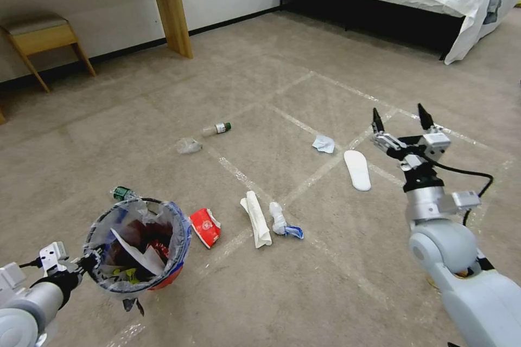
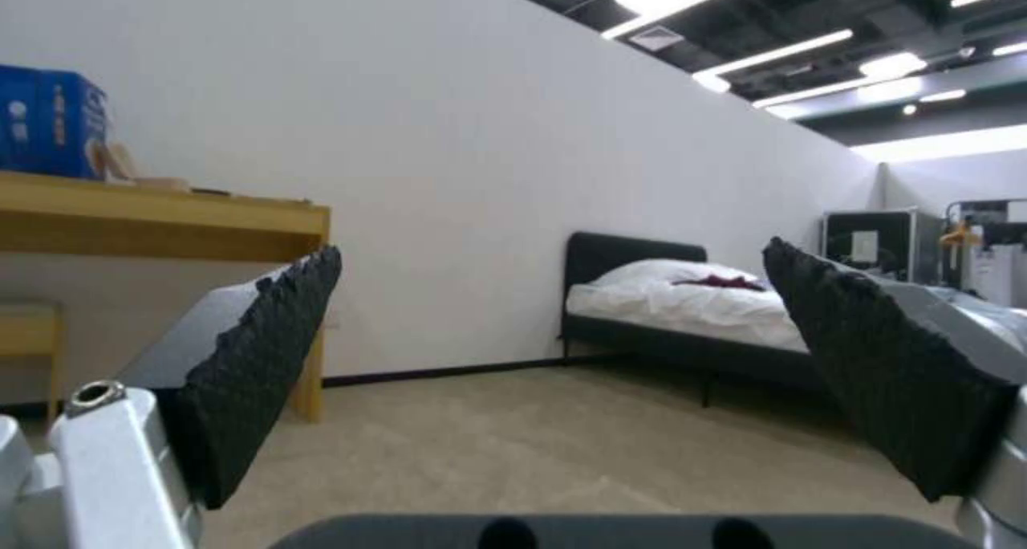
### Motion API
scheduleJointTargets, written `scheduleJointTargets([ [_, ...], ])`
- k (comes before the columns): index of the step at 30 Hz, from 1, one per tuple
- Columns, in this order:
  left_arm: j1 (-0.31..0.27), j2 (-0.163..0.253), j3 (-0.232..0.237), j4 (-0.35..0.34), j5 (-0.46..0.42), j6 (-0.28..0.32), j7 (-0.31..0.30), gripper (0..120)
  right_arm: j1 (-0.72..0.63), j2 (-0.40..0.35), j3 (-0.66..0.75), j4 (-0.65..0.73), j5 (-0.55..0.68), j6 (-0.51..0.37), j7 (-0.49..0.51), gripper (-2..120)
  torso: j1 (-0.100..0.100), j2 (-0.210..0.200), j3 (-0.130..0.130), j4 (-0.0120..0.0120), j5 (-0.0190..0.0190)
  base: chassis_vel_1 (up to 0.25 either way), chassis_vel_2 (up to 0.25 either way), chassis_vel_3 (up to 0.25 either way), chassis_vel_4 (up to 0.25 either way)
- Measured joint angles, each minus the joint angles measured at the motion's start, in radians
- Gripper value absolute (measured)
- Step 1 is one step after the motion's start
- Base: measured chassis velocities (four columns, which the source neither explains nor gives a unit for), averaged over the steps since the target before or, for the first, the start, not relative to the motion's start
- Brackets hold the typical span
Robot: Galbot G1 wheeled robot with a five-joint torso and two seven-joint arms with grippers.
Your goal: Pick up the trash bin and place the garbage on the floor into it.
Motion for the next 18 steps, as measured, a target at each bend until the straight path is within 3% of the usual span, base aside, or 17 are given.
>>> scheduleJointTargets([
  [8, -0.012, -0.013, -0.002, -0.010, 0.000, -0.001, 0.000, 1, -0.005, 0.051, 0.018, 0.019, -0.064, 0.014, 0.010, 100, 0.000, 0.000, 0.000, 0.0004, -0.0002, 0.000, 0.000, 0.000, 0.000],
  [18, -0.020, -0.020, -0.002, -0.009, 0.000, -0.003, 0.001, 1, -0.118, 0.135, 0.127, 0.105, -0.170, -0.073, 0.093, 99, 0.000, 0.000, 0.000, 0.0000, -0.0002, 0.000, 0.000, 0.000, 0.000],
])
